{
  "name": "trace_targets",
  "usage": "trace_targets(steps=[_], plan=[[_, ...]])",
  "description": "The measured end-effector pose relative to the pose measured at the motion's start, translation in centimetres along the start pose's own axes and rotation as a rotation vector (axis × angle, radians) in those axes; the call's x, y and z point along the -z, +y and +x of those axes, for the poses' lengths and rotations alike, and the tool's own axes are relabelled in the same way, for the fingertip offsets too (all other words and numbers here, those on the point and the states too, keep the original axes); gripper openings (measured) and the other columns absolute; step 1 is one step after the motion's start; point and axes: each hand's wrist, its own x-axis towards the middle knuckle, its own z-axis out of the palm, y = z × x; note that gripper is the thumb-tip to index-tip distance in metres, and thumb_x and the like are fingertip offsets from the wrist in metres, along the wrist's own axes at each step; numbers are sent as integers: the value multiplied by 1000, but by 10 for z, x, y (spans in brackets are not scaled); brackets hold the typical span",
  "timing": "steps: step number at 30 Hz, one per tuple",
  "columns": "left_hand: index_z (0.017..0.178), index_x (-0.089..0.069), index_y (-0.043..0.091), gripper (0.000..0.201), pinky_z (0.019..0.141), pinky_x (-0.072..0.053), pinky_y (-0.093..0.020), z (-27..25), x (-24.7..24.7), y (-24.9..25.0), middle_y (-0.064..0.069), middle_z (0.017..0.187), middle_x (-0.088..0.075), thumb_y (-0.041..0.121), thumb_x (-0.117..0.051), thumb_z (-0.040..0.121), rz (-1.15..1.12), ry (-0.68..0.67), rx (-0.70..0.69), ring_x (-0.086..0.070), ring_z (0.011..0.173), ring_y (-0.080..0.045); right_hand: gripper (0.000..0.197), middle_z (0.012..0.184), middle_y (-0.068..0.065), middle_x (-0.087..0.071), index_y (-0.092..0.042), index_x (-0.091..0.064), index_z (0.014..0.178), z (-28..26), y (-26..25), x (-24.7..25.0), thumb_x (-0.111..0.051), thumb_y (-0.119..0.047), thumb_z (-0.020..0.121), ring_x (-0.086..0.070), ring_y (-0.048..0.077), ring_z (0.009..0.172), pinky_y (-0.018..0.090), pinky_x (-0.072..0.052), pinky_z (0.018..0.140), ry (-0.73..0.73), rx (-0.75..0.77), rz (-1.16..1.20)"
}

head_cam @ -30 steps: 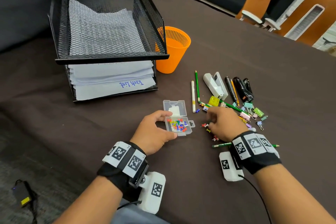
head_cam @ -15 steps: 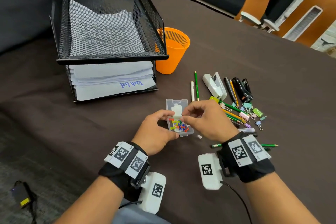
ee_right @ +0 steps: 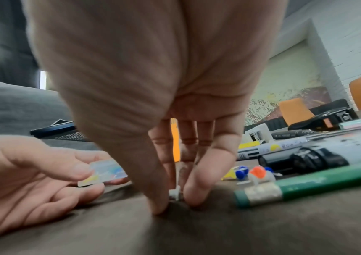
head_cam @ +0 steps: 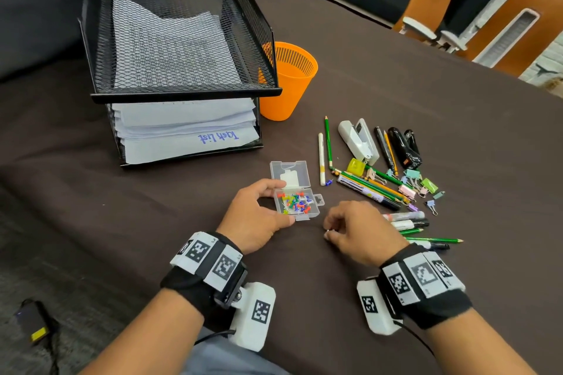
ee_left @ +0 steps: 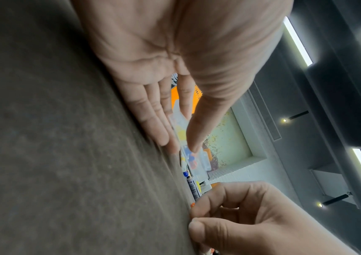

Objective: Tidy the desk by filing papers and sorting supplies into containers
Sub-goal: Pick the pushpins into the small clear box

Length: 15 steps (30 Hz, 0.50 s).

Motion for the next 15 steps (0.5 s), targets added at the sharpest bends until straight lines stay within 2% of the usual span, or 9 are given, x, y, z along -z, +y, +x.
trace_targets(steps=[3,5,7,9,12,15], plan=[[106,-64,37,58,81,-58,-51,-1,-1,2,7,113,-65,8,-86,62,4,-4,9,-71,82,-38,7,79,-9,-64,-30,-65,78,0,1,2,-67,-26,84,-61,13,78,29,-51,75,-5,-12,-1],[105,-64,38,58,81,-58,-48,-1,-1,2,7,114,-65,10,-85,60,10,-14,7,-72,82,-36,7,73,-9,-65,-27,-65,77,0,3,3,-64,-24,83,-62,13,74,33,-54,73,60,-24,36],[105,-63,38,58,78,-59,-39,-1,-1,1,6,116,-64,6,-86,63,19,-28,-3,-73,80,-29,8,66,-9,-63,-22,-66,75,1,4,5,-64,-17,81,-60,10,66,34,-54,69,167,-23,162],[107,-61,38,58,74,-55,-29,-2,-1,1,7,116,-63,3,-85,67,34,-45,-17,-74,78,-23,11,64,-7,-62,-20,-67,74,1,-2,9,-66,-11,82,-56,7,61,30,-52,64,253,4,309],[111,-61,35,60,79,-58,-34,-5,-4,2,7,115,-63,1,-84,68,39,-73,-28,-73,79,-27,7,68,-4,-67,-17,-72,79,6,-17,17,-72,-16,85,-55,4,60,19,-47,59,302,67,467],[109,-60,37,60,81,-57,-37,-4,-3,3,7,115,-62,0,-83,68,38,-74,-26,-73,81,-32,7,69,-10,-67,-18,-73,82,26,-14,23,-69,-19,88,-57,1,63,18,-47,64,404,-5,457]])
